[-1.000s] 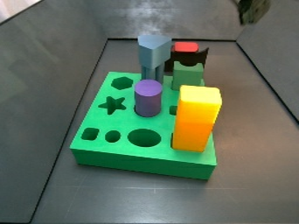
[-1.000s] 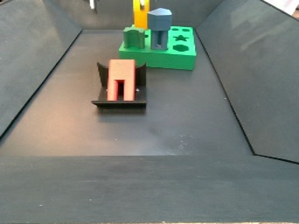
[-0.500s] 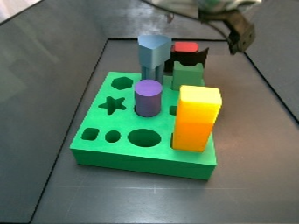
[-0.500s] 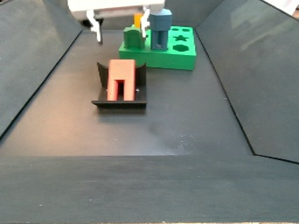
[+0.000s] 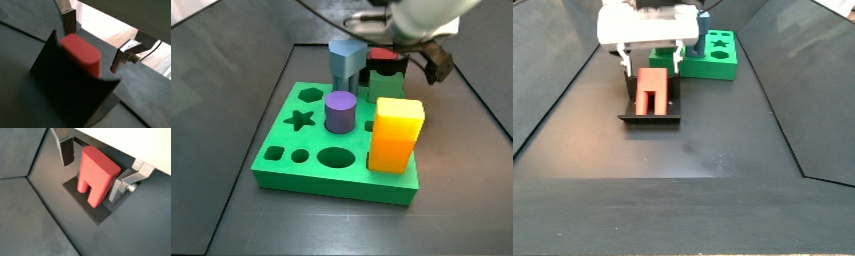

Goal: Pick up the square-circle object. Move up. Place the square-circle object on the fixture. Regrasp the square-circle object. Move to above the board. Insert the square-circle object.
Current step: Regrasp the square-circle object, then move to above the board.

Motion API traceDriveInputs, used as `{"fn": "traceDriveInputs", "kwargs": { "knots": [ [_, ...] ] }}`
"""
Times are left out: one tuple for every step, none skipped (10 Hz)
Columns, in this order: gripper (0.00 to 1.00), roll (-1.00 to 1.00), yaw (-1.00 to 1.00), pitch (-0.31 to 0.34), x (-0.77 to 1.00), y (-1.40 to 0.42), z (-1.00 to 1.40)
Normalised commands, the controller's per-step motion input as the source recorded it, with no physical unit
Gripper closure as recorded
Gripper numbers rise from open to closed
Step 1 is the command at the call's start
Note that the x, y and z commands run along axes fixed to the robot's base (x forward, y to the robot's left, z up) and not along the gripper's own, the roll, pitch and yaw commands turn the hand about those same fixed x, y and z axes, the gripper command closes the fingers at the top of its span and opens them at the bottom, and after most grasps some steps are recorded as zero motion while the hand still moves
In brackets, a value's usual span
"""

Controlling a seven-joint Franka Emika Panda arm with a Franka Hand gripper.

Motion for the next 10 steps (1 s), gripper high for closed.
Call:
{"fn": "traceDriveInputs", "kwargs": {
  "knots": [
    [0.0,0.07,-0.05,-0.055,0.08,0.01,-0.52],
    [0.0,0.07,-0.05,-0.03,0.07,0.01,-0.32],
    [0.0,0.06,-0.04,0.008,0.04,0.0,-0.21],
    [0.0,0.05,-0.03,0.007,0.01,-0.01,-0.19],
    [0.0,0.05,-0.02,0.007,0.01,-0.01,-0.19],
    [0.0,0.05,-0.01,0.008,0.01,0.0,-0.19],
    [0.0,0.05,-0.01,0.008,0.01,0.0,-0.19],
    [0.0,0.05,0.0,0.008,0.01,0.0,-0.19],
    [1.0,0.0,0.0,0.0,0.0,0.0,-0.5],
    [1.0,-0.01,-0.09,-0.053,0.16,-0.13,1.0]
  ]
}}
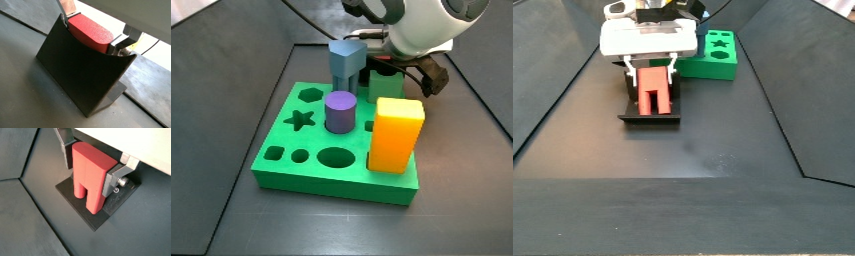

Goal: Pick up the square-circle object. Move up. Place the square-circle object on the fixture. Regrasp the square-circle object. Move to above the board. Insert the square-circle object.
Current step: Move to above the board.

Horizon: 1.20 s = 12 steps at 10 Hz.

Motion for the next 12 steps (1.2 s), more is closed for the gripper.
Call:
{"fn": "traceDriveInputs", "kwargs": {
  "knots": [
    [1.0,-0.01,-0.09,-0.053,0.16,-0.13,1.0],
    [1.0,0.0,-0.1,-0.001,0.14,-0.12,1.0],
    [1.0,0.0,-0.1,0.022,0.14,-0.11,1.0],
    [1.0,0.0,-0.08,0.064,0.13,-0.11,1.0],
    [1.0,-0.01,-0.06,0.092,0.12,-0.11,1.0],
    [1.0,-0.01,-0.03,0.125,0.12,-0.11,1.0],
    [1.0,-0.02,-0.01,0.14,0.12,-0.1,1.0],
    [1.0,-0.02,0.03,0.173,0.11,-0.1,1.0],
    [1.0,-0.02,0.05,0.184,0.11,-0.1,1.0],
    [1.0,-0.02,0.08,0.191,0.12,-0.1,1.0],
    [1.0,-0.02,0.11,0.187,0.12,-0.1,1.0],
    [1.0,-0.02,0.13,0.169,0.11,-0.09,1.0]
  ]
}}
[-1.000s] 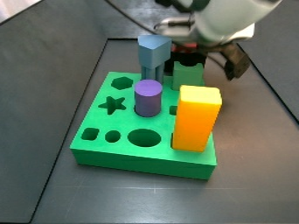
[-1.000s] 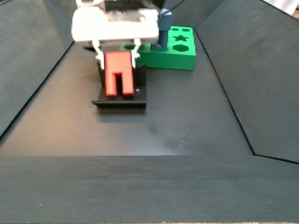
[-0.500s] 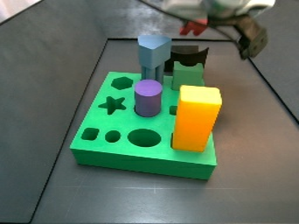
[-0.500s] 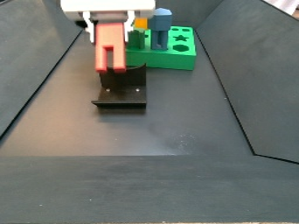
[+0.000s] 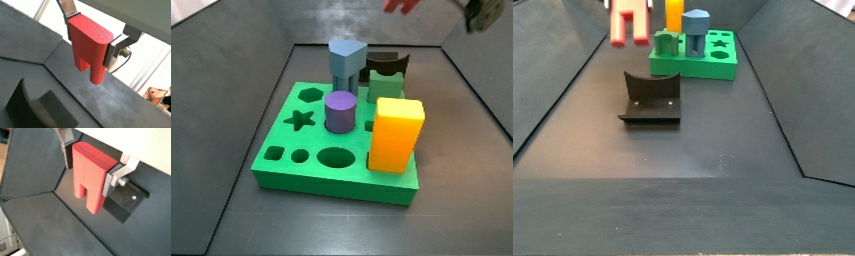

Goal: Pick up the square-circle object. Move up. Place the square-circle object on the fixture. Regrasp the square-circle object. Move to above the board. Insert the square-circle object.
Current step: Move to above the board.

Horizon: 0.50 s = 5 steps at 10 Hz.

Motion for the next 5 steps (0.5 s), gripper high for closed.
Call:
{"fn": "traceDriveInputs", "kwargs": {
  "knots": [
    [1.0,-0.02,0.14,0.154,0.11,-0.09,1.0],
    [1.0,-0.02,0.15,0.128,0.11,-0.09,1.0],
    [1.0,-0.02,0.16,0.106,0.11,-0.09,1.0],
    [1.0,-0.03,0.15,0.084,0.11,-0.08,1.0],
    [1.0,-0.03,0.14,0.08,0.1,-0.08,1.0]
  ]
}}
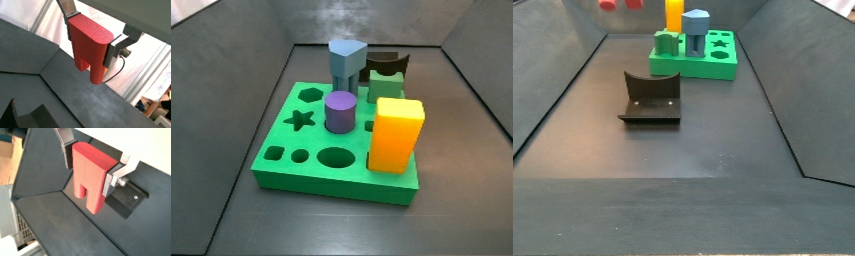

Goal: Pick up the square-circle object. Move up. Place the square-circle object on the fixture. Regrasp the square-circle object. Move to above the board. Insert the square-circle object.
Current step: Move to above the board.

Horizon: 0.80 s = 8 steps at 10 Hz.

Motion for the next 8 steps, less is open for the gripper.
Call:
{"fn": "traceDriveInputs", "kwargs": {
  "knots": [
    [1.0,-0.03,0.12,0.061,0.09,-0.08,1.0],
    [1.0,-0.03,0.12,0.055,0.09,-0.07,1.0],
    [1.0,-0.04,0.1,0.056,0.08,-0.07,0.94],
    [1.0,-0.04,0.09,0.06,0.06,-0.05,0.77],
    [1.0,-0.04,0.08,0.062,0.04,-0.03,0.55],
    [1.0,-0.04,0.07,0.061,0.03,-0.03,0.44],
    [1.0,-0.04,0.07,0.069,0.03,-0.03,0.22],
    [1.0,-1.0,-0.08,-0.018,-0.83,-1.0,-0.06]
  ]
}}
